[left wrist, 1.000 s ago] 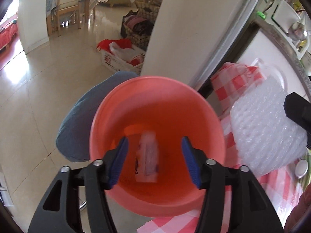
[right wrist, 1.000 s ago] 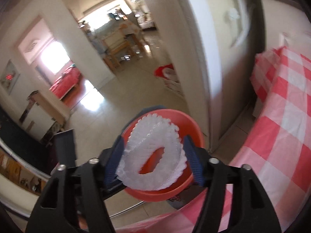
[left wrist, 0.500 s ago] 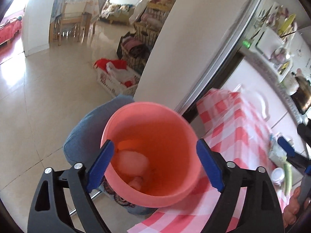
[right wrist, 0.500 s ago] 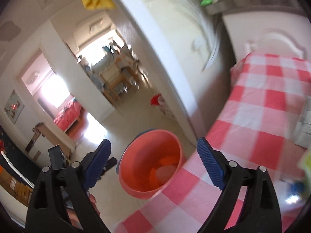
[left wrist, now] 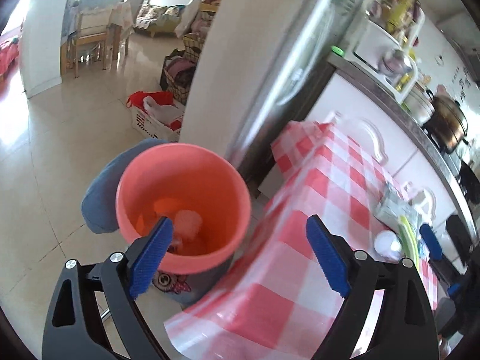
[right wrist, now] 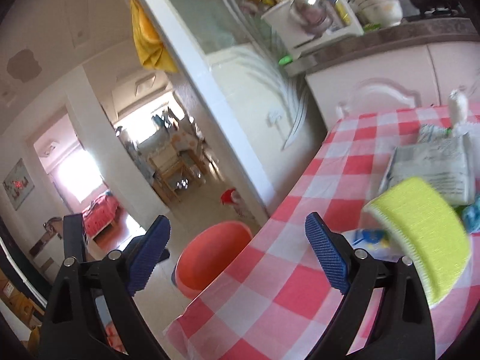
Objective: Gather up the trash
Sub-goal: 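Grasp the yellow-green sponge with the left tool while the right tool grasps the blue cloth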
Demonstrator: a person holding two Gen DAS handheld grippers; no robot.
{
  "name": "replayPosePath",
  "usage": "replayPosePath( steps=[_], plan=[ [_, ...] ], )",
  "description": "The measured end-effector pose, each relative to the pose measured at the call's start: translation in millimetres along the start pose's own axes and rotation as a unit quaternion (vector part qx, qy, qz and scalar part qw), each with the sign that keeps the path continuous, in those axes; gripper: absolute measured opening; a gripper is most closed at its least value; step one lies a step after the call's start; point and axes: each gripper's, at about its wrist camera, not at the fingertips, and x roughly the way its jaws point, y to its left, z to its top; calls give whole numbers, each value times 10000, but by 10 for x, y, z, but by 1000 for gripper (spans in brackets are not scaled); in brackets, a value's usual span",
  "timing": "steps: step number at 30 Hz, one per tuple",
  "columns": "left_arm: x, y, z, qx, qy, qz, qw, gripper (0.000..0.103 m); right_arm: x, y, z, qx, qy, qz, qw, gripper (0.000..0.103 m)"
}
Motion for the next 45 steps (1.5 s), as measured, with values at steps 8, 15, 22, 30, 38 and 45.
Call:
replayPosePath(
  steps=[8,15,22,30,38,45],
  plan=[
    [-84,-501,-163,219,94,-20,9997,89,-427,-389,196,100,-583,-404,9974,92],
    [-23,-1061,-246,540,262,-421,9973,89,-765,-955,392,613,-1007,-1042,9875,92],
    [89,-1629,-365,883,533,-960,9900,89,-1022,-1711,464,1559,-1156,-1696,9662,92],
    [228,-2073,-512,1122,898,-1404,9796,89,-1078,-2190,406,2060,-784,-1860,9575,84],
    [407,-2492,-718,1166,1413,-1986,9628,89,-936,-2312,276,2240,-236,-2010,9534,65],
    [676,-2640,-781,1090,1652,-1985,9599,68,-814,-2312,237,2047,78,-2232,9530,65]
  ],
)
